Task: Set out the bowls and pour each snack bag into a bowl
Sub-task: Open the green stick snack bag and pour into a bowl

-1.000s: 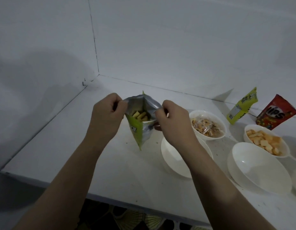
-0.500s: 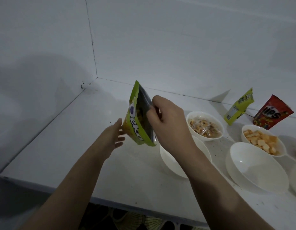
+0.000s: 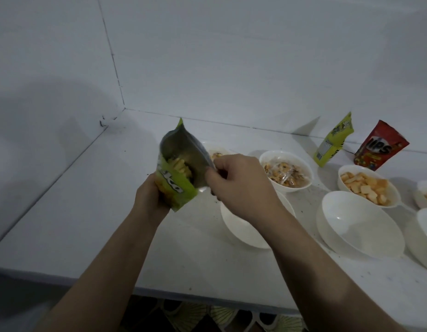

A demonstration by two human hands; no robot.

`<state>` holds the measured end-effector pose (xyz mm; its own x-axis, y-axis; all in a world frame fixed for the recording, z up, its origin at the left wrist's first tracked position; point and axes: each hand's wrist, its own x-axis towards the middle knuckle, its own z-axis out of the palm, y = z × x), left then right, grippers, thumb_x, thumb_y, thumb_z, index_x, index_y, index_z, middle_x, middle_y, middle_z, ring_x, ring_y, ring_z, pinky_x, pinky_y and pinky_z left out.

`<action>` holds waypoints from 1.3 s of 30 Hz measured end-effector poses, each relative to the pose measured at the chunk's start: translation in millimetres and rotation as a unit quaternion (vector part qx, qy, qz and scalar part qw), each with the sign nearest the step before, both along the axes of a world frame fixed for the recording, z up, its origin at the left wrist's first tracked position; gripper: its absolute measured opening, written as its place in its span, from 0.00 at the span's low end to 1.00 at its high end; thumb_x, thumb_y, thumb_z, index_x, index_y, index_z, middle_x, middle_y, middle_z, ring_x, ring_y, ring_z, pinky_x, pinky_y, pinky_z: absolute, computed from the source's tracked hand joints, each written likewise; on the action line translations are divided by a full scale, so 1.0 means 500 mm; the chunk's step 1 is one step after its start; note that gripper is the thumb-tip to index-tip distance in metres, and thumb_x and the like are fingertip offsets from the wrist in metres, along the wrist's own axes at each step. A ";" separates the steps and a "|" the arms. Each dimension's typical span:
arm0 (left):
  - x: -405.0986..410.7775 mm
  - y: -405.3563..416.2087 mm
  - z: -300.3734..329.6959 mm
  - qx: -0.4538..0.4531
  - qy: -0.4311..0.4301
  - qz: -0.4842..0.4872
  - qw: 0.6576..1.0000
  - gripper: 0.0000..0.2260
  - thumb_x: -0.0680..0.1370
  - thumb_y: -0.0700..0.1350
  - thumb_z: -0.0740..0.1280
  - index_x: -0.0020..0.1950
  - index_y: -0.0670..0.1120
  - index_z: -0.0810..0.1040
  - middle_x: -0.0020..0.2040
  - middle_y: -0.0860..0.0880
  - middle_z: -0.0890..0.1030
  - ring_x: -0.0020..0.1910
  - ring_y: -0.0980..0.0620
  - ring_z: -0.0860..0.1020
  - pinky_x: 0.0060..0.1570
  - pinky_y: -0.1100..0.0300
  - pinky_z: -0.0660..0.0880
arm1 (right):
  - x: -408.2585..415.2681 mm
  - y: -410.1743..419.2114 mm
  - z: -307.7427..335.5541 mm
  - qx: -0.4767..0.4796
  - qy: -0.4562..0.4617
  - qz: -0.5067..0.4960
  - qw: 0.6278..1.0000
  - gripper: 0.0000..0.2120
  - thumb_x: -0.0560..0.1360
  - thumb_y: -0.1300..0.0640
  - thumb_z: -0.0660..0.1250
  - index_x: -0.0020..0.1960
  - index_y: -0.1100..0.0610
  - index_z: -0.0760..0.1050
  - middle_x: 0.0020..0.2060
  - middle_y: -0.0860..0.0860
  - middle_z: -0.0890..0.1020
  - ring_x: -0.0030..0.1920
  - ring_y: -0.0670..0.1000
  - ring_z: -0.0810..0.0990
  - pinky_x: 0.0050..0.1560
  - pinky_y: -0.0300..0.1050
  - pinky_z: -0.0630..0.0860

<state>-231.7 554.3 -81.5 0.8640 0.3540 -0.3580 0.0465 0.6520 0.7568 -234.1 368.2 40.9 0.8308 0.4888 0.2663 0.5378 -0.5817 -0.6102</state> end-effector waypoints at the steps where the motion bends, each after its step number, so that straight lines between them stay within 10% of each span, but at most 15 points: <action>1: 0.005 -0.002 0.003 -0.006 -0.008 -0.011 1.000 0.16 0.82 0.39 0.54 0.47 0.42 0.81 0.38 0.42 0.83 0.34 0.47 0.83 0.32 0.58 0.81 | 0.006 -0.008 0.000 0.015 0.012 -0.013 1.000 0.15 0.74 0.55 0.63 0.32 0.62 0.74 0.29 0.56 0.81 0.33 0.55 0.81 0.38 0.54 0.79; 5: 0.027 -0.026 0.017 -0.027 -0.061 -0.047 0.997 0.26 0.83 0.39 0.49 0.33 0.43 0.80 0.26 0.47 0.76 0.20 0.54 0.74 0.19 0.68 0.71 | 0.015 -0.031 -0.004 0.048 0.033 -0.037 0.998 0.15 0.73 0.56 0.62 0.32 0.63 0.73 0.29 0.57 0.81 0.34 0.57 0.81 0.39 0.57 0.79; 9: 0.049 -0.038 0.018 0.007 -0.056 -0.008 0.998 0.18 0.84 0.48 0.54 0.65 0.43 0.77 0.61 0.41 0.81 0.58 0.42 0.81 0.54 0.49 0.80 | 0.024 -0.061 -0.001 0.064 0.012 -0.033 0.997 0.16 0.75 0.56 0.62 0.31 0.62 0.69 0.29 0.58 0.79 0.35 0.57 0.81 0.37 0.53 0.77; 13: 0.069 -0.052 0.023 0.014 -0.040 -0.038 0.998 0.26 0.82 0.60 0.52 0.71 0.46 0.73 0.66 0.42 0.78 0.66 0.41 0.76 0.65 0.42 0.71 | 0.043 -0.090 -0.002 0.071 -0.027 -0.034 0.996 0.18 0.78 0.57 0.61 0.32 0.62 0.67 0.27 0.57 0.77 0.32 0.56 0.75 0.35 0.52 0.71; 18: 0.072 -0.097 0.057 0.035 -0.045 0.035 0.998 0.18 0.82 0.54 0.59 0.65 0.45 0.78 0.60 0.44 0.82 0.59 0.44 0.81 0.59 0.44 0.77 | 0.062 -0.127 -0.018 0.083 -0.017 -0.041 0.996 0.20 0.81 0.53 0.61 0.32 0.57 0.64 0.25 0.51 0.71 0.28 0.50 0.70 0.33 0.51 0.68; 25: 0.071 -0.118 0.081 0.164 -0.021 0.233 0.958 0.08 0.78 0.47 0.65 0.39 0.48 0.74 0.38 0.49 0.78 0.38 0.52 0.77 0.39 0.57 0.75 | 0.079 -0.169 -0.030 0.201 0.173 -0.010 0.964 0.13 0.81 0.41 0.56 0.52 0.47 0.75 0.48 0.44 0.82 0.52 0.47 0.81 0.58 0.55 0.78; 29: 0.061 -0.150 0.080 0.257 -0.033 0.258 0.931 0.12 0.79 0.48 0.63 0.36 0.49 0.67 0.35 0.51 0.73 0.35 0.55 0.73 0.35 0.60 0.71 | 0.083 -0.171 -0.024 0.258 0.157 -0.008 0.953 0.11 0.82 0.47 0.58 0.53 0.51 0.77 0.45 0.44 0.82 0.43 0.38 0.80 0.44 0.32 0.75; 39: 0.037 -0.183 0.094 0.408 -0.045 0.259 0.874 0.15 0.80 0.47 0.62 0.35 0.50 0.63 0.32 0.54 0.69 0.29 0.62 0.68 0.29 0.65 0.68 | 0.107 -0.207 -0.076 0.116 0.011 -0.109 0.987 0.03 0.77 0.57 0.66 0.49 0.49 0.76 0.40 0.46 0.81 0.43 0.47 0.78 0.44 0.44 0.75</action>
